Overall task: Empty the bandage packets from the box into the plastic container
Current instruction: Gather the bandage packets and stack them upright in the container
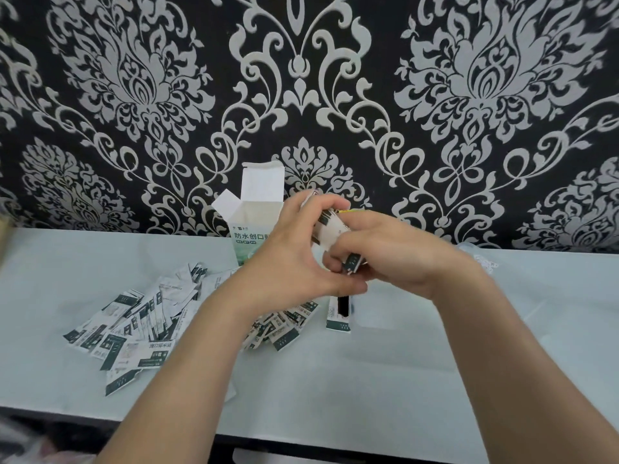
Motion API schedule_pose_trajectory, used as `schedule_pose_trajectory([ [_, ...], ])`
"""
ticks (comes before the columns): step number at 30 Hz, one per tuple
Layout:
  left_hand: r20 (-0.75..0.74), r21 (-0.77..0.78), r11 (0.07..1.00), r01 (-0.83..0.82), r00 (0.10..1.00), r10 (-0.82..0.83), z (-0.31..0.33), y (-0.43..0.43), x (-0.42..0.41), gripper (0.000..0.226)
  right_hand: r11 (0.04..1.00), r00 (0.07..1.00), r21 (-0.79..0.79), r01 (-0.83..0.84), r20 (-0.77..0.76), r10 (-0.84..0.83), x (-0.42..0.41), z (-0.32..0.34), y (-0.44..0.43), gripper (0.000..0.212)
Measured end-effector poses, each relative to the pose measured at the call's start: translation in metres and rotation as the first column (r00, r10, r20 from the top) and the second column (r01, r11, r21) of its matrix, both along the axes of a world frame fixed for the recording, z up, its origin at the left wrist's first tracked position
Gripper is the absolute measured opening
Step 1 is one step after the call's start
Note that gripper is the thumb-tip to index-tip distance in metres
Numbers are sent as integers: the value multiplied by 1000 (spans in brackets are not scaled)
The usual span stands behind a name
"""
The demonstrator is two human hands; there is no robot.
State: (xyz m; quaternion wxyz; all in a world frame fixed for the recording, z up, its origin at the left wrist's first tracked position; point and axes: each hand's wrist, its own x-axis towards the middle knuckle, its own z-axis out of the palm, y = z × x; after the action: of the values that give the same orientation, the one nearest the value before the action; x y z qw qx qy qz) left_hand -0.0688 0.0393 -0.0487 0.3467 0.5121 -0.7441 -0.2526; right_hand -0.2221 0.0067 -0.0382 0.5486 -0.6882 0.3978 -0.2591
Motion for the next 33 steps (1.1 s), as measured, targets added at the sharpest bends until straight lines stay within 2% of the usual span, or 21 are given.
schedule_pose_trajectory([
  [3, -166, 62, 995, 73, 984, -62, 7, 1, 9, 49, 980, 991, 149, -131, 58, 123, -18, 6, 2, 19],
  [6, -237, 56, 998, 4, 971, 9, 2, -5, 10, 31, 960, 984, 219, -175, 24, 175, -26, 3, 1, 23],
  [9, -118, -26, 999, -36, 992, 32, -3, -5, 3, 31, 971, 979, 188, -144, -113, 167, -26, 2, 3, 6],
  [11, -49, -119, 992, -34, 998, 28, -2, -5, -3, 33, 976, 981, 180, -125, -126, 149, -26, 2, 3, 12],
  [12, -94, -123, 991, -52, 995, 41, -3, -8, -2, 39, 986, 987, 146, -82, -123, 100, -25, 2, 2, 15],
  [14, -175, -32, 988, -154, 974, 146, -11, -16, 4, 50, 995, 992, 57, 83, -105, -77, -25, 1, -2, 18],
  [15, -86, 10, 980, -201, 976, 201, -18, -22, 9, 50, 981, 977, 26, 192, -100, -188, -26, -1, -6, 20],
  [16, 124, 60, 974, -219, 970, 211, -29, -27, 13, 49, 958, 954, 2, 288, -94, -286, -27, -3, -9, 20],
  [17, 338, 122, 970, -208, 928, 157, -44, -32, 14, 50, 935, 930, -21, 353, -98, -353, -26, -5, -11, 19],
  [18, 483, 199, 968, -154, 875, 39, -55, -35, 11, 56, 921, 914, -46, 388, -111, -390, -26, -9, -12, 17],
  [19, 545, 268, 961, -72, 833, -90, -66, -36, 4, 63, 915, 905, -68, 397, -133, -403, -24, -12, -12, 16],
  [20, 549, 317, 948, -2, 815, -183, -73, -39, -3, 68, 916, 903, -90, 390, -157, -400, -23, -17, -12, 16],
  [22, 503, 369, 927, 68, 824, -260, -77, -43, -14, 70, 923, 901, -127, 364, -203, -383, -19, -26, -11, 19],
  [25, 525, 327, 942, 75, 814, -248, -75, -55, -16, 67, 920, 890, -153, 360, -238, -388, -19, -35, -12, 23],
  [27, 580, 337, 941, 29, 781, -232, -73, -55, -16, 56, 917, 886, -154, 368, -243, -396, -22, -37, -14, 24],
  [29, 573, 363, 932, 13, 786, -234, -72, -53, -18, 45, 917, 887, -149, 371, -237, -397, -25, -37, -15, 25],
  [33, 541, 343, 935, 88, 795, -273, -72, -56, -18, 66, 917, 892, -131, 378, -212, -398, -26, -37, -16, 22],
])
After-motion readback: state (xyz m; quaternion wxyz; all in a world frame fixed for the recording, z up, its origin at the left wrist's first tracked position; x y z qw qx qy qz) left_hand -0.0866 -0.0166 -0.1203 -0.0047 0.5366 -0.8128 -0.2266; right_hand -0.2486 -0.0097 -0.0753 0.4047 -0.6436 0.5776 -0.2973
